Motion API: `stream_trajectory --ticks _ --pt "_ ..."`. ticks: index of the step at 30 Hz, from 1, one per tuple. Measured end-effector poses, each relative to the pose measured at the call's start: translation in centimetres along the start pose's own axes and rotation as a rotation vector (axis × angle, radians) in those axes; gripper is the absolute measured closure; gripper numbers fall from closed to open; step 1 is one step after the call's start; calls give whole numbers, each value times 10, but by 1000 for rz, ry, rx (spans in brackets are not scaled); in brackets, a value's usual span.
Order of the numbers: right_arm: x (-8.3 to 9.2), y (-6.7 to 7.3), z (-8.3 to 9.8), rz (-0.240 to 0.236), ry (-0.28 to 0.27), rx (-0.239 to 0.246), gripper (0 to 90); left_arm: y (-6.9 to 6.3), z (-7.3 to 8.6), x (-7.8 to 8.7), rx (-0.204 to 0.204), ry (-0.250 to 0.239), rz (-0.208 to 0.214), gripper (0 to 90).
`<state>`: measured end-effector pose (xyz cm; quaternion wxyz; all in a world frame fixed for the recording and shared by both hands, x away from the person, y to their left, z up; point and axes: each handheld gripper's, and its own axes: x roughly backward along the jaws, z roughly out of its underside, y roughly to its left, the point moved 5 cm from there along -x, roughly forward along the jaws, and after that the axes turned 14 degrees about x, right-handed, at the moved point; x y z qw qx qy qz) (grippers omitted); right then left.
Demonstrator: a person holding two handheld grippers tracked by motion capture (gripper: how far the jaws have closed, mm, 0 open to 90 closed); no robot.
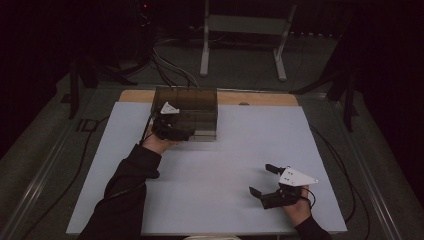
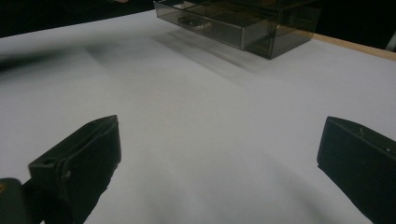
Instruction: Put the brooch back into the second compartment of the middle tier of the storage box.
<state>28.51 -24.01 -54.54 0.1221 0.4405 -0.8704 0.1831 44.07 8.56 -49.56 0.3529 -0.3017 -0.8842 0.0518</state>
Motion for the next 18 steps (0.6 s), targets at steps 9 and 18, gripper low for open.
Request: stream_trajectory --ticks 9,18 --pt "-1 -3 2 -4 -4 -17 0 -10 1 2 -15 35 69 16" --pt "-2 -3 3 -9 -10 -27 0 -16 -4 15 -33 21 123 5"
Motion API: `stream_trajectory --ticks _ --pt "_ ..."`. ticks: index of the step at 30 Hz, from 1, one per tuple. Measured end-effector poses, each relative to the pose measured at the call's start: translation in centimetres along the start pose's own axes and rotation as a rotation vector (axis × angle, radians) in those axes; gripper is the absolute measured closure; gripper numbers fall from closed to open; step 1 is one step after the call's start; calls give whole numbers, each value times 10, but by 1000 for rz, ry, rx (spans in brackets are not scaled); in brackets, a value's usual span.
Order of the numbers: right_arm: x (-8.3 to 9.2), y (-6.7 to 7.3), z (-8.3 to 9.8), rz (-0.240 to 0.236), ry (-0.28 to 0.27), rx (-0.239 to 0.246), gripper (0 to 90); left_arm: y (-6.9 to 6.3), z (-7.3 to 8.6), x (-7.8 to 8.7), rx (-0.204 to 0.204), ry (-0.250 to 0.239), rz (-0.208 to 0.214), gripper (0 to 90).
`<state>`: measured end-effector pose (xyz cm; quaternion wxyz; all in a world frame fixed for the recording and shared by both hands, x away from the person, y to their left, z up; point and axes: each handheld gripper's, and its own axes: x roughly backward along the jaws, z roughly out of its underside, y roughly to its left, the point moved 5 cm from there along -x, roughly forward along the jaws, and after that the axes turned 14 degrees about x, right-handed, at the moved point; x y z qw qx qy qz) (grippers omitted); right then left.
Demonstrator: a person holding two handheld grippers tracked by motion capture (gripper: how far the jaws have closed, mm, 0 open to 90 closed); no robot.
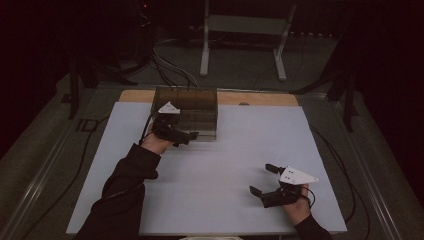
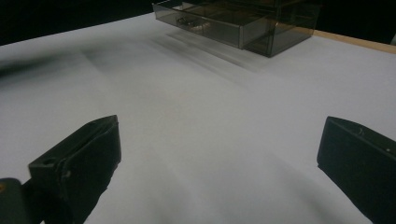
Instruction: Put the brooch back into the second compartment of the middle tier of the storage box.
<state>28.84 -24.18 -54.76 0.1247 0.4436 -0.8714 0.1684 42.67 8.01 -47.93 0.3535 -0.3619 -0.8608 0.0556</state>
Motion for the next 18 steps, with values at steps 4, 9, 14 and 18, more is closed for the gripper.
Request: stream_trajectory --ticks 4,9,14,18 --pt "1 0 0 1 -1 0 0 -5 1 3 -9 6 45 5" --pt "-2 -1 0 -4 2 -1 0 -13 3 2 -41 28 95 4" --pt "-3 1 -1 -11 3 8 0 -21 2 3 -44 28 138 5" --pt "-1 1 -2 -9 -5 7 0 -27 2 6 -42 22 171 5"
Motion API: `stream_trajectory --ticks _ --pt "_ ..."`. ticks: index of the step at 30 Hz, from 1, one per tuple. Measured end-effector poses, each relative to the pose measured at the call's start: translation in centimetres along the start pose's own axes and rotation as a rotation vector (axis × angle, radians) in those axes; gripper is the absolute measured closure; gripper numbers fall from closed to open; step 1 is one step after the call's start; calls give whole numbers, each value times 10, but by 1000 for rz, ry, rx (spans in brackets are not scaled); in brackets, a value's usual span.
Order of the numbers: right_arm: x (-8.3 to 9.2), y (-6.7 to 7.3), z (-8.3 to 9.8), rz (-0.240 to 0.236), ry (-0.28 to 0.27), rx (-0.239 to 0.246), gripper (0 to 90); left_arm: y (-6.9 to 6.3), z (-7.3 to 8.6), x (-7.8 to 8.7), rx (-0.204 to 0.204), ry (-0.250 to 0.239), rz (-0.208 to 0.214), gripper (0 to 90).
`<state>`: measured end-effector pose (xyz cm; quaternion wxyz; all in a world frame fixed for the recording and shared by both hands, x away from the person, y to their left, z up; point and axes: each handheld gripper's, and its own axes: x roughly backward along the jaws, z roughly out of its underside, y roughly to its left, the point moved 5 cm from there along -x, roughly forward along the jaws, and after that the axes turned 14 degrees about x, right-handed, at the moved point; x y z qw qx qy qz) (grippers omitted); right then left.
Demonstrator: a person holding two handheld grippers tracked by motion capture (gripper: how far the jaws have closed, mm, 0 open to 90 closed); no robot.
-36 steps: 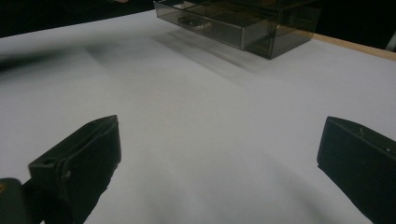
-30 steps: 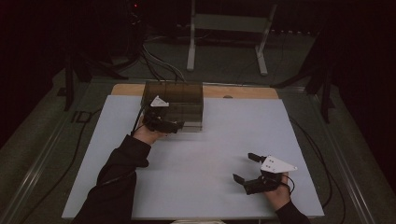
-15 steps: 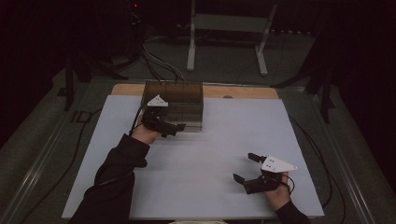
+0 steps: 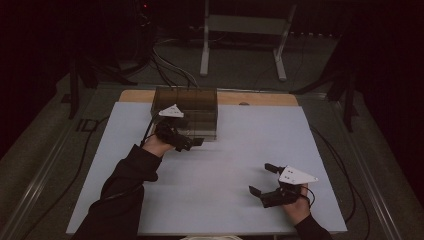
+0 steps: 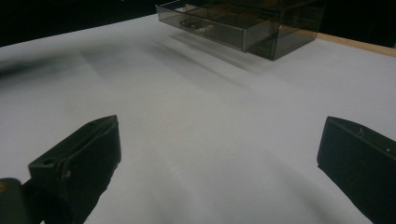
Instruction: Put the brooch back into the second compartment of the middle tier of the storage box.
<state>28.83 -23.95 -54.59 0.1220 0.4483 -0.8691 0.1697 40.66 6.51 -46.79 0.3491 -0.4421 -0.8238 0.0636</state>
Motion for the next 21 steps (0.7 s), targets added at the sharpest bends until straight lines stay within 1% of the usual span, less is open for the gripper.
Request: stream_trajectory --ticks 1,3,5,11,15,17,19,21 --pt "0 0 0 -1 3 1 0 -1 0 1 1 -7 0 5" --pt "-1 0 -1 -3 1 1 0 -3 -1 5 5 -17 19 5" --pt "-1 1 -1 -4 0 5 0 -6 -2 9 -2 -24 23 5" --pt "-4 2 -2 -11 4 9 0 -13 1 18 -19 -15 32 5" --pt "-3 2 -3 -10 -1 10 0 -15 4 22 -24 -11 55 5" --pt "-3 2 -2 -10 2 11 0 -17 5 23 -33 -12 68 5" --pt "-2 2 -3 -9 -1 11 0 -18 7 24 -41 -13 61 5" --pt "-2 2 -3 -9 -3 12 0 -19 9 26 -55 -18 64 5"
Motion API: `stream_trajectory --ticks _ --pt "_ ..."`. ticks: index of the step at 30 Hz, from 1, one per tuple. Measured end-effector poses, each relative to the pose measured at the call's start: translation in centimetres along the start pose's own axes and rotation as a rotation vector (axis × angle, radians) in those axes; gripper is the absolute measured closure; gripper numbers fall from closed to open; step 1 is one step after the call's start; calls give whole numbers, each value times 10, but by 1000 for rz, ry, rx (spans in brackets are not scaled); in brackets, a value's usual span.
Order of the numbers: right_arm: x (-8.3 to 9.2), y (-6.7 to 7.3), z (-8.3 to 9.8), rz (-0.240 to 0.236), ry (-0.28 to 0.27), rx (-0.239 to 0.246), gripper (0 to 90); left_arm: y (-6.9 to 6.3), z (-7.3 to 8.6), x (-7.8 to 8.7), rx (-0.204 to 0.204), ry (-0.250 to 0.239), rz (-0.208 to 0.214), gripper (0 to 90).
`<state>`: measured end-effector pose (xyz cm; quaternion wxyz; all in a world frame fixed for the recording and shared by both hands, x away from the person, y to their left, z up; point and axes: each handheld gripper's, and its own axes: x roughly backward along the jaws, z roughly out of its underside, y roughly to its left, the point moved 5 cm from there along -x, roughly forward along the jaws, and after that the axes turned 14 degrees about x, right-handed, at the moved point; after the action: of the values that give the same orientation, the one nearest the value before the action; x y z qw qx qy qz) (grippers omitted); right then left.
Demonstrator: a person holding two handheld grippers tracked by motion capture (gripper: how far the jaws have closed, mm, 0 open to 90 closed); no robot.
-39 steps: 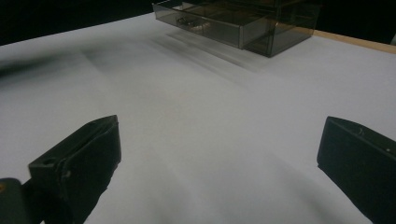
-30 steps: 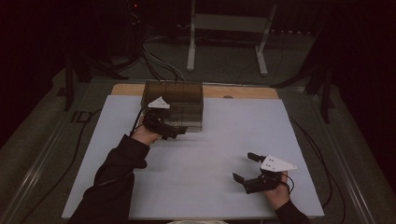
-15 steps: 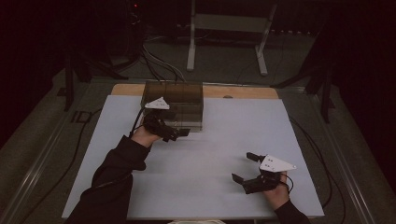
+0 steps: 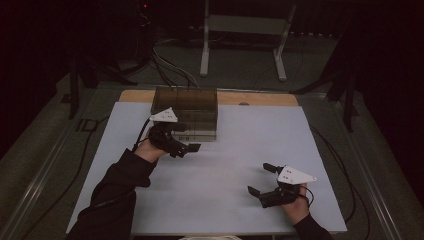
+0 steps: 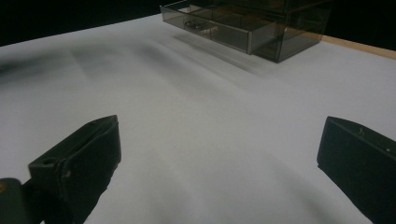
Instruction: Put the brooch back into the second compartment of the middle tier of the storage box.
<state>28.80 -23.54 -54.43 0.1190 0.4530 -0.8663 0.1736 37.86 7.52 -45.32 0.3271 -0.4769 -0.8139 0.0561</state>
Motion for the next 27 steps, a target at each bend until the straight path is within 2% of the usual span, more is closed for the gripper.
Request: stream_trajectory --ticks 7,9,13,23,27 --pt "0 0 0 -1 2 3 0 -2 13 7 -12 -36 29 5" --pt "0 0 0 -1 1 1 0 0 18 8 -12 -27 25 5" --pt "0 1 0 -2 4 5 0 1 29 13 -15 -45 21 5" --pt "0 1 0 -3 4 8 0 3 54 21 -21 -39 28 5" --pt "0 1 -1 -4 3 -1 0 3 67 22 -16 -20 32 5"
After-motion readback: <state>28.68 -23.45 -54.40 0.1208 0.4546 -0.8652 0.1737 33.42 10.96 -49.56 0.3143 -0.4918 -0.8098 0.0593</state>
